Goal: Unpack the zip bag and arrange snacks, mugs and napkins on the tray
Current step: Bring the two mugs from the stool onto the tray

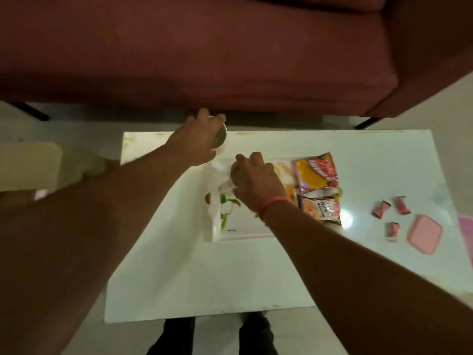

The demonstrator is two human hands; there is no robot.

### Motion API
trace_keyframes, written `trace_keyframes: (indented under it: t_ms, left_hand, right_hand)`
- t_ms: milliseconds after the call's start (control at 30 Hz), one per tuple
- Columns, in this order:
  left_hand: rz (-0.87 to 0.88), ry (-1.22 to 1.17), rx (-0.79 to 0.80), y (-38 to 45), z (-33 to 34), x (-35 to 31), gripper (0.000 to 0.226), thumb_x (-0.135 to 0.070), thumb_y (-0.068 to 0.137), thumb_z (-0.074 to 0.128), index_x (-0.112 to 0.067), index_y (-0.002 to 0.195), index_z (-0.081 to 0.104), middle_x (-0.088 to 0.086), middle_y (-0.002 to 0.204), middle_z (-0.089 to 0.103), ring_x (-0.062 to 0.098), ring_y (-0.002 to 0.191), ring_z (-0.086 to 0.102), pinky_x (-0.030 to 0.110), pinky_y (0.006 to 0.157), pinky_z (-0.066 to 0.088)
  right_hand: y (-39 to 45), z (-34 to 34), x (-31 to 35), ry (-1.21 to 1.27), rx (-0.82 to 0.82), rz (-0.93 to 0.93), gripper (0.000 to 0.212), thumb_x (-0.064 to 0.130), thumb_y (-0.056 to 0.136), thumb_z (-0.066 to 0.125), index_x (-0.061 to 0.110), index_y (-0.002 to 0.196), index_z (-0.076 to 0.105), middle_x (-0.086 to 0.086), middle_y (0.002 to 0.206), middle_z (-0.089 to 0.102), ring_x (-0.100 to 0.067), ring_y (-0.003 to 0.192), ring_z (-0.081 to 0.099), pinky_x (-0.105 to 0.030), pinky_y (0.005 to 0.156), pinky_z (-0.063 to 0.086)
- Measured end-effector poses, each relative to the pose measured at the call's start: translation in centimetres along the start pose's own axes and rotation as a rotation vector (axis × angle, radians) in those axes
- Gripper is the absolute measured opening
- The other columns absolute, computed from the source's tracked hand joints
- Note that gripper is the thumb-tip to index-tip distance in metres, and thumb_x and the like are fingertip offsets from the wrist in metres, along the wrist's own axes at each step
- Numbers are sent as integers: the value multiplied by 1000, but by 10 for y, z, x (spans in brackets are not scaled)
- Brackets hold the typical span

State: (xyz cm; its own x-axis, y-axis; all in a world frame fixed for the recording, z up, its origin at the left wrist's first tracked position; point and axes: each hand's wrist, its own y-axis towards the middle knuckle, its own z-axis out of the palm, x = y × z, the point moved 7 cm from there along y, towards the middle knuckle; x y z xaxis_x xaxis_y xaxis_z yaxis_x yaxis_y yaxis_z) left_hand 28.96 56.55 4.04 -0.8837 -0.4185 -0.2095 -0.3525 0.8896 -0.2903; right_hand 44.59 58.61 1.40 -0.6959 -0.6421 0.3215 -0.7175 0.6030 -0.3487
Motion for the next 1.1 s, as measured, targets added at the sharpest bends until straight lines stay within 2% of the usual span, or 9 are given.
trace_keyframes:
  t_ms: [167, 367, 567, 867, 1100]
  left_hand:
    - [122, 29, 98, 19, 53, -90, 84, -21, 73, 81, -25, 142, 33, 14, 136, 39, 39, 115, 51, 51, 86, 54]
    - [216, 81, 154, 32, 96, -138, 84, -26, 74, 82, -28, 141, 32, 12, 136, 40, 36, 116, 51, 47, 84, 57]
    - [237, 134, 187, 42, 116, -152, 93, -24, 72, 85, -28, 146, 29, 11, 144, 38, 33, 123, 49, 42, 84, 58]
    - [262, 117, 183, 44, 112, -155, 88, -26, 75, 82, -26, 146, 31, 12, 144, 38, 34, 124, 48, 42, 88, 55]
    - [265, 128, 181, 47, 116, -158, 91, -29, 75, 82, -26, 148, 29, 11, 149, 34, 36, 129, 45, 44, 89, 53]
  right_hand:
    - [-37, 21, -73, -1, 13, 96, 71, 29, 75, 72, 20, 138, 41, -12, 127, 46, -43, 98, 56, -46, 83, 52]
    - [-49, 47, -106, 23, -2, 124, 73, 39, 72, 73, 19, 134, 42, -11, 123, 50, -38, 104, 55, -45, 90, 50]
    - [-56, 45, -110, 76, -50, 137, 81, 39, 75, 76, 20, 145, 38, -11, 135, 44, -38, 110, 52, -44, 85, 54]
    - [-57, 48, -113, 40, -37, 160, 86, 47, 77, 74, 24, 148, 32, -9, 138, 41, -36, 118, 48, -44, 77, 58]
    - [-62, 47, -115, -19, -31, 169, 91, 52, 77, 73, 26, 151, 28, -8, 135, 43, -34, 115, 52, -42, 75, 57]
